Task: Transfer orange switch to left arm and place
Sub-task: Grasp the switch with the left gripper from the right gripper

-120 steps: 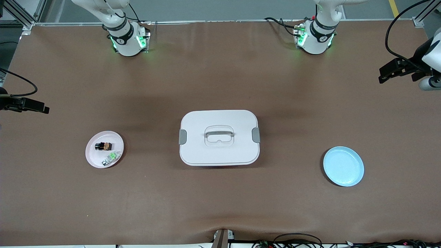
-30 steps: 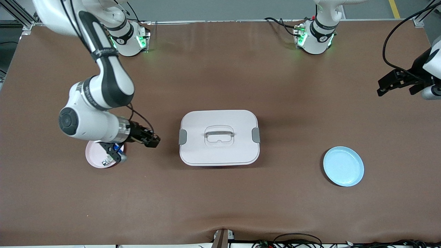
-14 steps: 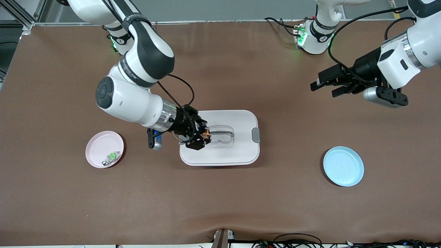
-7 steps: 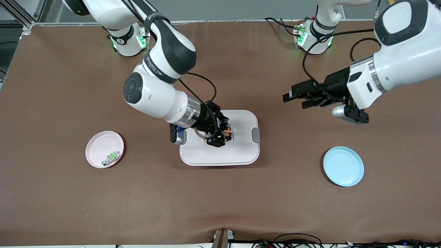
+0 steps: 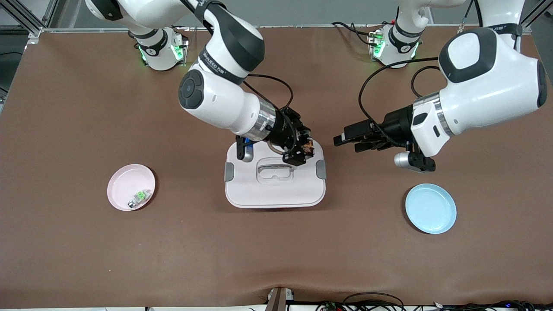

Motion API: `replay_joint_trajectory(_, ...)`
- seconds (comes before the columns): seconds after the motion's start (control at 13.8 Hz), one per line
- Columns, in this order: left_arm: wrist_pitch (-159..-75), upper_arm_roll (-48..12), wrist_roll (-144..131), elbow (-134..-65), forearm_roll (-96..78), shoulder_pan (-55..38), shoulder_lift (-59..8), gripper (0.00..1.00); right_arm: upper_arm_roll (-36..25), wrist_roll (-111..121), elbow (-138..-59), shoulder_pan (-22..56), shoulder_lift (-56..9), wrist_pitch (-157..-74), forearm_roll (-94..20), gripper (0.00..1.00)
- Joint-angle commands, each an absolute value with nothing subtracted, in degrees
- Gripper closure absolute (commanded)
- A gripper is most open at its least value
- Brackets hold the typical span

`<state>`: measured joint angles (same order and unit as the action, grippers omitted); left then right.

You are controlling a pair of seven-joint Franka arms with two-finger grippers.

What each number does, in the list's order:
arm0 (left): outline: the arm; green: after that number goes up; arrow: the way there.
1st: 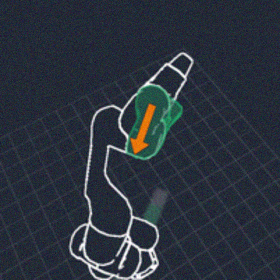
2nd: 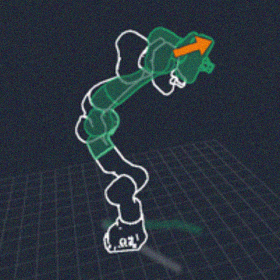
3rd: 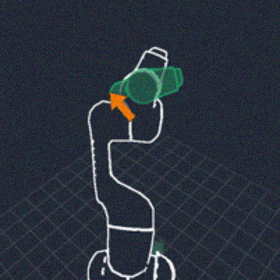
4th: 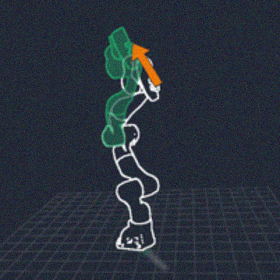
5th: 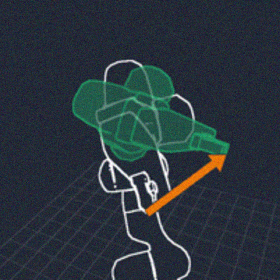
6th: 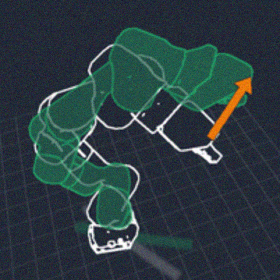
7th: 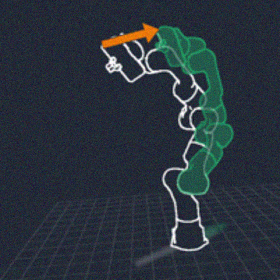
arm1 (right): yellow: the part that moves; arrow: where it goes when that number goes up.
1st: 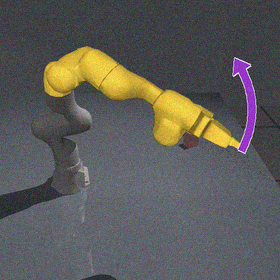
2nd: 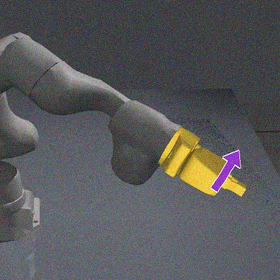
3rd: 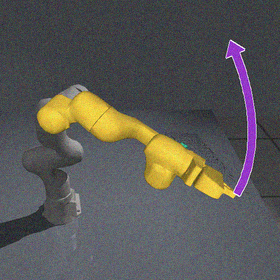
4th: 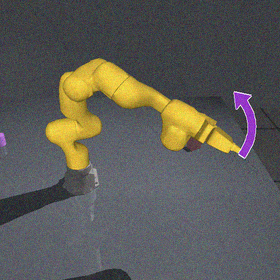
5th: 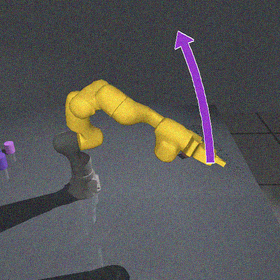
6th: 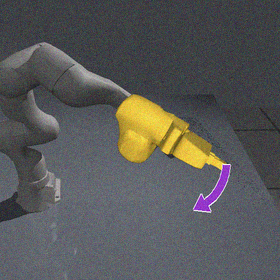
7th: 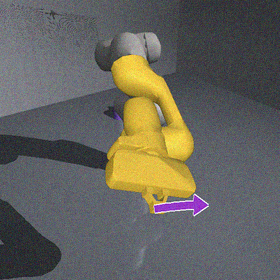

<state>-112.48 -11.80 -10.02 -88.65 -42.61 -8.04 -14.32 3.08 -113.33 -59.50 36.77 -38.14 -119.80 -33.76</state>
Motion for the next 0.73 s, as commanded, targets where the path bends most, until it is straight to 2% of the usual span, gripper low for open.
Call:
replay_joint_trajectory(0.0, -113.12, -11.95, -9.23, -88.42, -43.95, -8.96, -15.29, 0.15, 3.08, -116.88, -56.25, 37.88, -40.25, -121.72, -34.72, 1.0)
replay_joint_trajectory(0.15, -113.12, -11.87, -9.23, -88.68, -43.95, -9.93, -15.73, 0.21, 3.25, -117.86, -56.25, 38.4, -40.87, -123.74, -34.72, 1.0)
replay_joint_trajectory(0.65, -113.12, -11.95, -8.96, -92.72, -43.33, -10.81, -15.12, 0.26, 3.69, -119.7, -53.44, 38.15, -42.89, -124.19, -34.72, 1.0)
